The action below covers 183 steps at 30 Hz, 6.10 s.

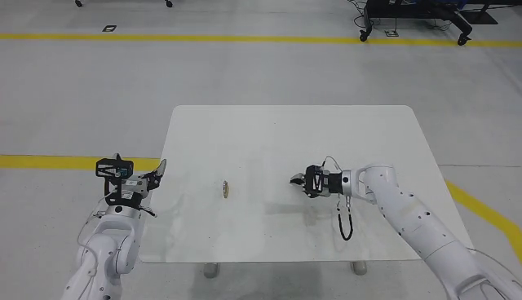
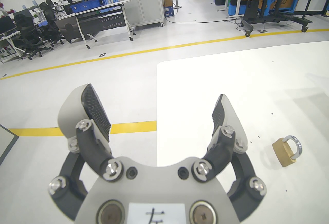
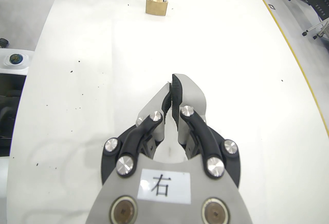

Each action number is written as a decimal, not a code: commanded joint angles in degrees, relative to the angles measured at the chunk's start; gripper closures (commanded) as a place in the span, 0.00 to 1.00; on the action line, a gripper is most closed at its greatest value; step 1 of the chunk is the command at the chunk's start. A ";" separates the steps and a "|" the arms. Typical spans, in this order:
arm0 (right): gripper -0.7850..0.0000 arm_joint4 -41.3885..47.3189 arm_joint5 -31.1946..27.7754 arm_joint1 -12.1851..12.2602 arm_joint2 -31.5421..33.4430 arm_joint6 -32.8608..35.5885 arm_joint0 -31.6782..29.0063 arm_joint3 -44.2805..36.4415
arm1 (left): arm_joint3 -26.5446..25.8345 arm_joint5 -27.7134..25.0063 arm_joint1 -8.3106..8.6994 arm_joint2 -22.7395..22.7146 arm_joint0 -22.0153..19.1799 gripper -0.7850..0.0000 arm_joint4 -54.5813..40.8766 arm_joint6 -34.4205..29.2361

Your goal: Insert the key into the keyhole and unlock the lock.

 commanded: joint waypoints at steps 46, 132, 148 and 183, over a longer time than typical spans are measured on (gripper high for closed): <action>1.00 0.15 -0.15 0.03 0.08 0.42 -0.01 0.09 | 19.88 -13.49 -7.10 43.48 -35.49 0.00 15.19 -25.64; 1.00 67.33 -4.67 1.04 -14.25 -15.25 2.14 0.23 | 18.84 -40.76 -5.80 28.35 -29.65 0.00 -60.77 -26.07; 1.00 112.55 -4.67 0.60 -16.87 18.57 1.37 -0.86 | 26.60 -39.56 -6.05 30.96 -34.92 0.00 -83.99 -38.30; 1.00 112.52 -4.67 -5.00 -9.19 31.83 -1.47 2.78 | 27.73 -37.34 -6.19 33.38 -35.69 0.71 -80.80 -37.92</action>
